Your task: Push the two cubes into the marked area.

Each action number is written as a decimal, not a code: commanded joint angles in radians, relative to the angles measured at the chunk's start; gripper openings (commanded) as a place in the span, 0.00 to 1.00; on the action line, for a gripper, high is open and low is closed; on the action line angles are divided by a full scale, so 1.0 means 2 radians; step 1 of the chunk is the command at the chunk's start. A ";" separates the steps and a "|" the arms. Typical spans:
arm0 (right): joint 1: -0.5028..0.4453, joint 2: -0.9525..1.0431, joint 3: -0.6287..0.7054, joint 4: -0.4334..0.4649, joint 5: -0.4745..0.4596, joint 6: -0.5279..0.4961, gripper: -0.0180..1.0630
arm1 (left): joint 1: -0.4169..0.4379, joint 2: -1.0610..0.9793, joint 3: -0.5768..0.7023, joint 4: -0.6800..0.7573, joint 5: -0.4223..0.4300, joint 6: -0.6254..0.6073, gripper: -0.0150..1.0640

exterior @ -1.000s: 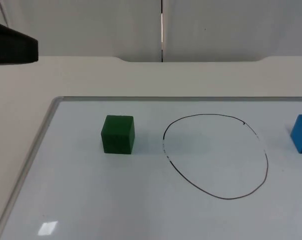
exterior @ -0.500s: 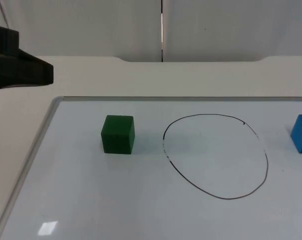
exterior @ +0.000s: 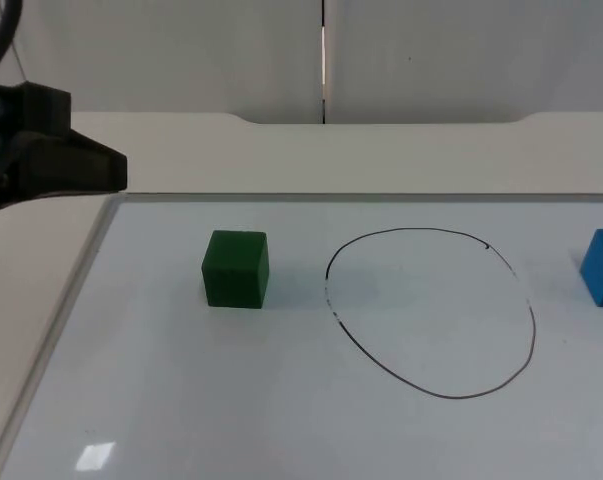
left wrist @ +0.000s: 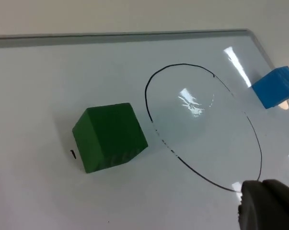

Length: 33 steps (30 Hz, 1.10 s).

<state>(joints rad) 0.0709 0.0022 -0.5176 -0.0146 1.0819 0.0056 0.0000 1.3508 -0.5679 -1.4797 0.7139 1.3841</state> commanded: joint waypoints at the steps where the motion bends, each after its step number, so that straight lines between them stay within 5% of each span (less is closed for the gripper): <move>1: -0.003 -0.001 0.001 0.000 -0.002 0.001 0.99 | 0.000 0.008 -0.003 -0.021 0.001 0.012 0.02; 10: -0.003 -0.001 0.001 0.000 -0.002 0.001 0.99 | 0.000 0.052 -0.003 -0.047 -0.046 0.042 0.02; 33: -0.003 -0.001 0.001 0.000 -0.002 0.001 0.99 | 0.000 0.107 -0.033 -0.092 -0.064 0.080 0.02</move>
<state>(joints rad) 0.0709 0.0022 -0.5176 -0.0146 1.0819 0.0056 0.0000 1.5486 -0.6232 -1.6423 0.5908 1.5380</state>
